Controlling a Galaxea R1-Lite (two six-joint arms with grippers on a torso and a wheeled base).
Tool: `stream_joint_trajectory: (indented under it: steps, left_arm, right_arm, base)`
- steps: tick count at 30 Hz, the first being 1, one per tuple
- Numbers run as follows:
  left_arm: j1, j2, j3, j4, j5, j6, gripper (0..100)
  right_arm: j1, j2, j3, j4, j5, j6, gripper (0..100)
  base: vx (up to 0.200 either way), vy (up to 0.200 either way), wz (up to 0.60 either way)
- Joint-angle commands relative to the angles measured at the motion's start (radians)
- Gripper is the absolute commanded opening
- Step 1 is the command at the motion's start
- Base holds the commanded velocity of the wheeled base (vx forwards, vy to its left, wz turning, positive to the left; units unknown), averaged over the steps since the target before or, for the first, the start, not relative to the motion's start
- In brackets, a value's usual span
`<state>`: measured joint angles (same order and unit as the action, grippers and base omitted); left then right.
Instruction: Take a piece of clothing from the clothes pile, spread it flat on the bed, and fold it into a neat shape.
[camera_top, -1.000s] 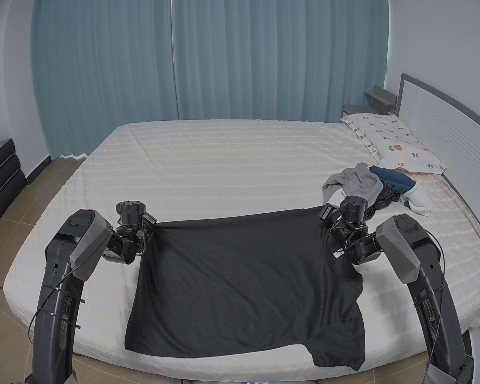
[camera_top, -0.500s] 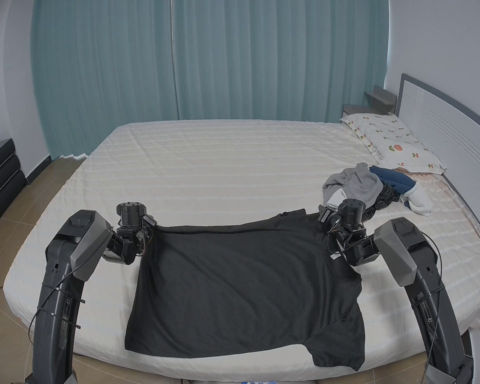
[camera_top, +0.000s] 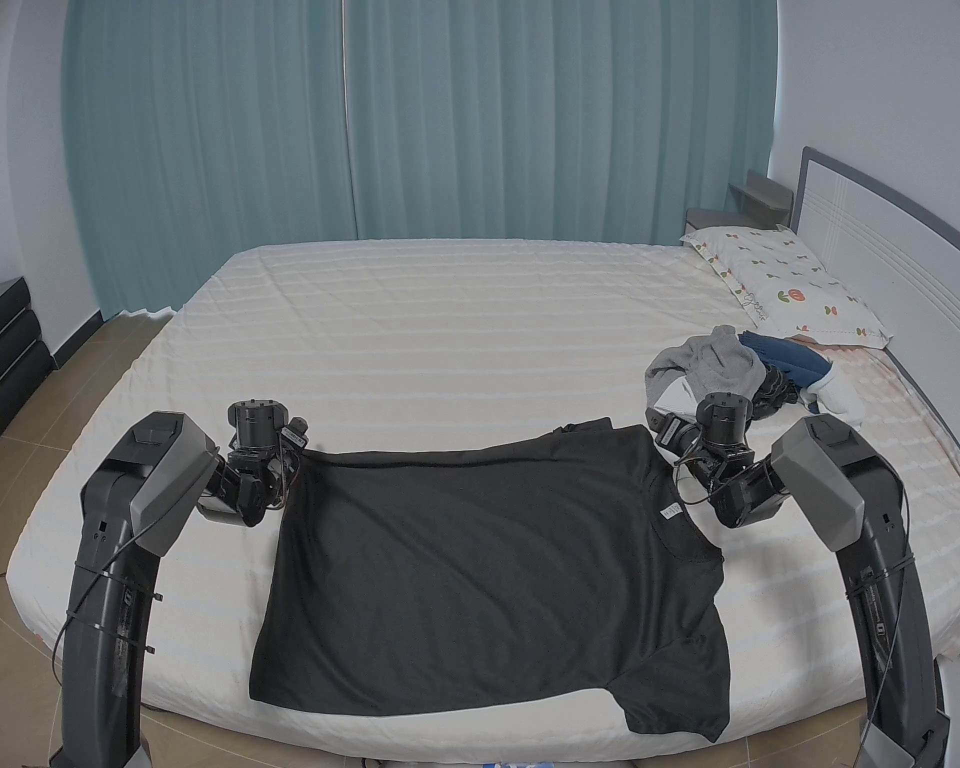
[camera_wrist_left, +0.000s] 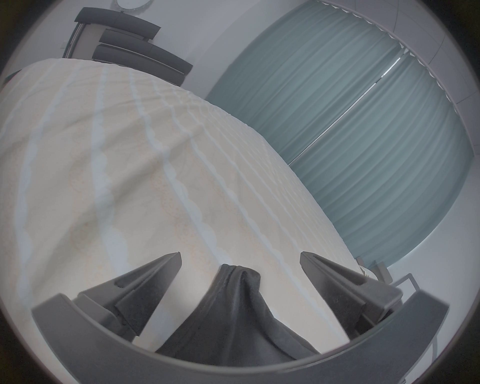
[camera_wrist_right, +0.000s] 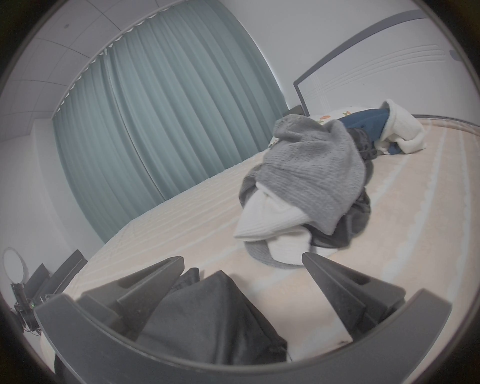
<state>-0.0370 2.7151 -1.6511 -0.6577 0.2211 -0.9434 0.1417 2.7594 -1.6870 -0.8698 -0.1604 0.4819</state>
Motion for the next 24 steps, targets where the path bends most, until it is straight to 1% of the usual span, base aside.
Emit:
stream_joint_trajectory:
  steps: [1, 5, 8, 10, 14, 15, 18, 19, 20, 21, 22, 24]
  left_arm:
    - [0.009, -0.172, 0.174, -0.031, -0.008, -0.035, 100]
    - [0.014, -0.253, 0.270, -0.050, -0.051, -0.035, 100]
    - [0.014, -0.290, 0.309, -0.045, -0.088, -0.037, 100]
    - [0.012, -0.308, 0.356, -0.048, -0.089, -0.034, 100]
    - [0.011, -0.397, 0.521, -0.056, -0.104, -0.037, 100]
    - [0.009, -0.408, 0.540, -0.056, -0.111, -0.037, 100]
    - [0.000, -0.486, 0.709, -0.062, -0.147, -0.043, 100]
    - [0.000, -0.486, 0.709, -0.062, -0.147, -0.043, 100]
    - [-0.015, -0.515, 0.794, -0.077, -0.174, -0.052, 100]
    - [-0.017, -0.531, 0.838, -0.089, -0.183, -0.054, 100]
    - [-0.017, -0.535, 0.852, -0.094, -0.186, -0.054, 100]
    - [-0.020, -0.571, 0.942, -0.125, -0.207, -0.057, 100]
  right_arm:
    - [-0.013, -0.228, 0.256, -0.017, 0.061, 0.049, 100]
    - [-0.036, -0.374, 0.503, -0.020, 0.165, 0.049, 100]
    - [-0.048, -0.458, 0.645, -0.021, 0.202, 0.053, 100]
    - [-0.053, -0.503, 0.730, -0.021, 0.206, 0.053, 100]
    - [-0.054, -0.598, 0.897, -0.021, 0.210, 0.070, 100]
    - [-0.053, -0.609, 0.915, -0.021, 0.211, 0.073, 100]
    - [-0.044, -0.687, 1.057, -0.023, 0.262, 0.099, 100]
    - [-0.044, -0.687, 1.057, -0.023, 0.262, 0.099, 100]
    - [-0.045, -0.724, 1.138, -0.025, 0.300, 0.112, 100]
    - [-0.045, -0.738, 1.185, -0.025, 0.321, 0.116, 100]
    - [-0.045, -0.741, 1.201, -0.025, 0.328, 0.116, 100]
    - [-0.045, -0.753, 1.304, -0.048, 0.361, 0.118, 100]
  base:
    - [0.000, 0.000, 0.00]
    - [0.000, 0.000, 0.00]
    - [0.000, 0.000, 0.00]
    - [0.000, 0.000, 0.00]
    - [0.000, 0.000, 0.00]
    - [0.000, 0.000, 0.00]
    - [0.000, 0.000, 0.00]
    - [0.000, 0.000, 0.00]
    - [0.000, 0.000, 0.00]
    - [0.000, 0.000, 0.00]
    - [0.000, 0.000, 0.00]
    - [0.000, 0.000, 0.00]
